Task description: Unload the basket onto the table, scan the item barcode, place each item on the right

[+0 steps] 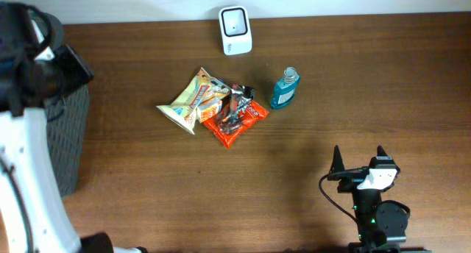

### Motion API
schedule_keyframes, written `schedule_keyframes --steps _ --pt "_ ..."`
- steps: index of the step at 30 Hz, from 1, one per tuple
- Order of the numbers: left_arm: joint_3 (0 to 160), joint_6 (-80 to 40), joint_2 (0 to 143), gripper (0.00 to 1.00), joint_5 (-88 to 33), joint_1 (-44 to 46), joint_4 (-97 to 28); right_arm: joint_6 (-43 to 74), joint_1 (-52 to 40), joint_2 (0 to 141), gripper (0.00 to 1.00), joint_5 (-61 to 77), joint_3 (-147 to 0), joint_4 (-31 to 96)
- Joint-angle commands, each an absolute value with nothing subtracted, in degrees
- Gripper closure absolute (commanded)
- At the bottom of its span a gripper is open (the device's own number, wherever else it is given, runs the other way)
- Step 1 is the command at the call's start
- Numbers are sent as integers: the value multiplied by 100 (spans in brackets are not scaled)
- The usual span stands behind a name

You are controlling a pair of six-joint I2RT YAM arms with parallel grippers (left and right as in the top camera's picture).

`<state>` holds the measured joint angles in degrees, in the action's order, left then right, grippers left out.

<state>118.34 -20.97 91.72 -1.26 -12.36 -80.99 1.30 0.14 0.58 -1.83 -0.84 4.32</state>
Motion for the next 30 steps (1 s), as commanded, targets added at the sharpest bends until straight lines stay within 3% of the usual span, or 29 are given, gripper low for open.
schedule_keyframes --steps 1,4,11,16,27,30 --pt "11922 -2091 8965 0 -1890 -1155 -8908 154 40 21 2 -193 -32 449" --pt "11611 -2080 8976 1 -1852 -412 -9426 154 40 21 2 -193 -32 449" --pt "10235 -2093 9011 1 -810 1083 -8324 154 38 21 2 -193 -32 449" --pt "9677 -2095 9032 1 1028 1109 -7830 154 40 21 2 -193 -32 449" --pt "9664 -2095 9030 1 1035 1109 -7441 257 38 21 2 -167 -32 410" --pt "9664 -2095 9030 1 1035 1109 -7443 1793 38 21 2 1219 -32 -40"
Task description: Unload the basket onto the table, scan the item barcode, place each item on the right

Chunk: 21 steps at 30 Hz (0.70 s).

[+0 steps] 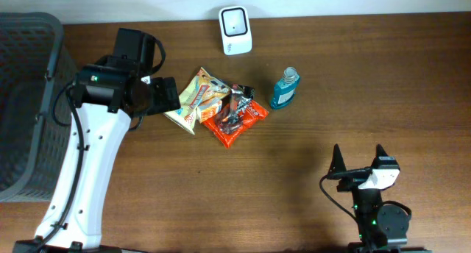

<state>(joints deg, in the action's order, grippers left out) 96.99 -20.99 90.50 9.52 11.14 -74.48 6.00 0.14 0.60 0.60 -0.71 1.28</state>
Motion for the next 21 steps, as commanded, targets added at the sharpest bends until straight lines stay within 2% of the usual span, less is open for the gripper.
schedule_keyframes --steps 1,4,7,9,12,14,17,18,21 --pt "9664 -2095 9030 1 1035 1109 -7443 2060 38 21 2 1682 -32 -110" --pt "9664 -2095 9030 1 1035 1109 -7443 2803 38 21 2 1920 -32 -333" --pt "9664 -2095 9030 1 1035 1109 -7443 2644 40 27 2 2034 -113 -1614" --pt "9664 -2095 9030 1 1035 1109 -7443 2045 40 209 2 1865 -705 -1525" --pt "9664 -2095 9030 1 1035 1109 -7443 799 40 1671 2 1822 -2681 158" --pt "9664 -2095 9030 1 1035 1109 -7443 235 38 3356 2 1824 -4571 1890" --pt "9664 -2095 9030 1 1035 1109 -7443 60 38 6027 2 1927 -7863 4869" --pt "9664 -2095 9030 1 1035 1109 -7443 69 38 6960 2 2440 -9059 5778" --pt "9664 -2095 9030 1 1035 1109 -7443 91 38 8348 1 4101 -10398 6619"
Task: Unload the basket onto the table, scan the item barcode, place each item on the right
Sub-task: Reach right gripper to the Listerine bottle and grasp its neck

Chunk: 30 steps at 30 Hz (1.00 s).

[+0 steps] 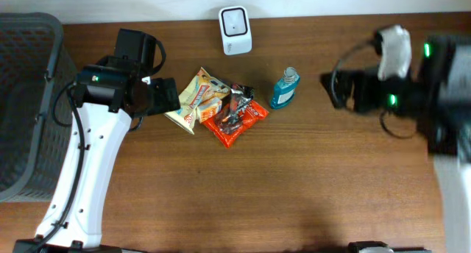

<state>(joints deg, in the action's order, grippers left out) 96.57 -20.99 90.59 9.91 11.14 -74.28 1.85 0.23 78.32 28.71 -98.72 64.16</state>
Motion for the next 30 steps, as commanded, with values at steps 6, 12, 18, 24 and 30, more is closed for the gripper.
schedule_keyframes --steps 6,12,18,24,30 --pt "9664 -2095 9030 1 1035 1109 -7443 1581 -1391 9963 2 530 -10449 6879" --pt "9664 -2095 9030 1 1035 1109 -7443 3586 -1660 10263 13 -521 -10442 5996" --pt "9664 -2095 9030 1 1035 1109 -7443 4705 -1667 10827 43 -644 -10394 5817" --pt "9664 -2095 9030 1 1035 1109 -7443 4703 -1664 11273 39 -475 -10394 5417" --pt "9664 -2093 9030 1 1035 1109 -7443 4259 -1662 11448 54 -451 -10409 5426"
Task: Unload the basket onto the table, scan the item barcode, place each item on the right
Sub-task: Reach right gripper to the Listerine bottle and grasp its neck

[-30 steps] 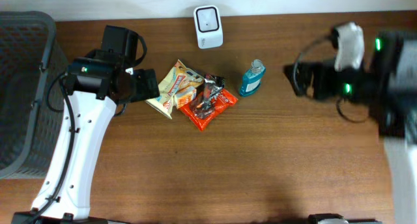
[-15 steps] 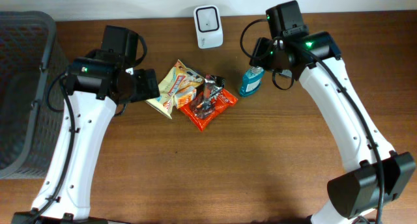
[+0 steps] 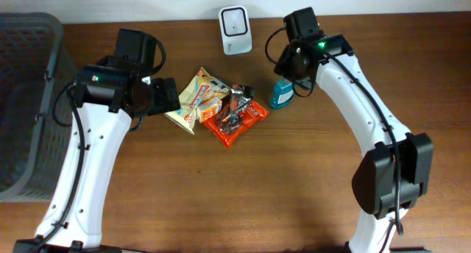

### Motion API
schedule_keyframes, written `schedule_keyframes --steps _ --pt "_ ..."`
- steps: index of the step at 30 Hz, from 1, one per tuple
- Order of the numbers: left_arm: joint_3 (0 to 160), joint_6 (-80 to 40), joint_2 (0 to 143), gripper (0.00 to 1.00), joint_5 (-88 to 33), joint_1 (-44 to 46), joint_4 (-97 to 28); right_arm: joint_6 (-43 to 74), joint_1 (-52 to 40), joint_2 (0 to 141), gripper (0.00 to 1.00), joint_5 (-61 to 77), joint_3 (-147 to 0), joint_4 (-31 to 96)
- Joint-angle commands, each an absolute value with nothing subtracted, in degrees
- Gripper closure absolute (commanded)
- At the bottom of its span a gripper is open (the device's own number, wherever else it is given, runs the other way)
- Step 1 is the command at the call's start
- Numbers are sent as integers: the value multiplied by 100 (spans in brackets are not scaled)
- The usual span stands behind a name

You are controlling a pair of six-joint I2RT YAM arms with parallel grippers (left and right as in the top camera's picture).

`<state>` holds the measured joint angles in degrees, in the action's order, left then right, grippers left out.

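The white barcode scanner (image 3: 235, 20) stands at the table's back edge. A blue bottle (image 3: 280, 97) stands upright right of a pile of snacks: a cream-yellow bag (image 3: 194, 97), an orange bag (image 3: 237, 125) and a dark packet (image 3: 237, 104) on top. My right gripper (image 3: 289, 75) hangs directly over the bottle's cap, its fingers hidden under the wrist. At the yellow bag's left corner sits my left gripper (image 3: 172, 97), fingers apart and pointing at the bag, holding nothing.
A dark grey mesh basket (image 3: 29, 76) fills the far left. The right arm stretches from the front right across to the bottle. The left arm comes up from the front left.
The right arm has moved left from the table's right side; its gripper now hangs over the blue bottle. The left arm, the snacks, bottle and scanner are unmoved.
First the left arm was raised at the far left over the basket and the right arm rested at the front right, fingers open. Then the left gripper was at the yellow bag's corner. After that the right arm was up at the right, and now over the bottle.
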<state>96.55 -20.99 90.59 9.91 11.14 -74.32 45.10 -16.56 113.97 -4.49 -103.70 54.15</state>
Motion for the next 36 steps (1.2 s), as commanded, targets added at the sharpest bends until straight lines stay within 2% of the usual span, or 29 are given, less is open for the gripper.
schedule_keyframes --steps 1,5,7,12,14,18,20,28,29,36 --pt "9664 -2095 9030 1 1035 1109 -7443 4034 -1660 11448 57 -451 -10414 5422" --pt "9664 -2095 9030 1 1035 1109 -7443 3332 -1660 11443 62 -370 -10429 5470" --pt "9664 -2095 9030 1 1035 1109 -7441 3168 -1643 11439 68 -261 -10554 5653" --pt "9664 -2095 9030 1 1035 1109 -7443 2215 -1638 11437 73 -198 -11321 6193" --pt "9664 -2095 9030 1 1035 1109 -7443 1485 -1638 11437 73 -211 -11631 6434" --pt "9664 -2095 9030 1 1035 1109 -7443 -740 -1638 11443 72 -220 -11764 6991" --pt "9664 -2095 9030 1 1035 1109 -7443 -1391 -1612 11452 72 -220 -11764 7273" --pt "9664 -2095 9030 1 1035 1109 -7443 -2390 -1378 11491 71 202 -11415 7461" --pt "9664 -2095 9030 1 1035 1109 -7443 -2401 -1378 11491 67 257 -11415 7432" --pt "9664 -2095 9030 1 1035 1109 -7441 -2484 -1378 11876 67 318 -11356 7509"
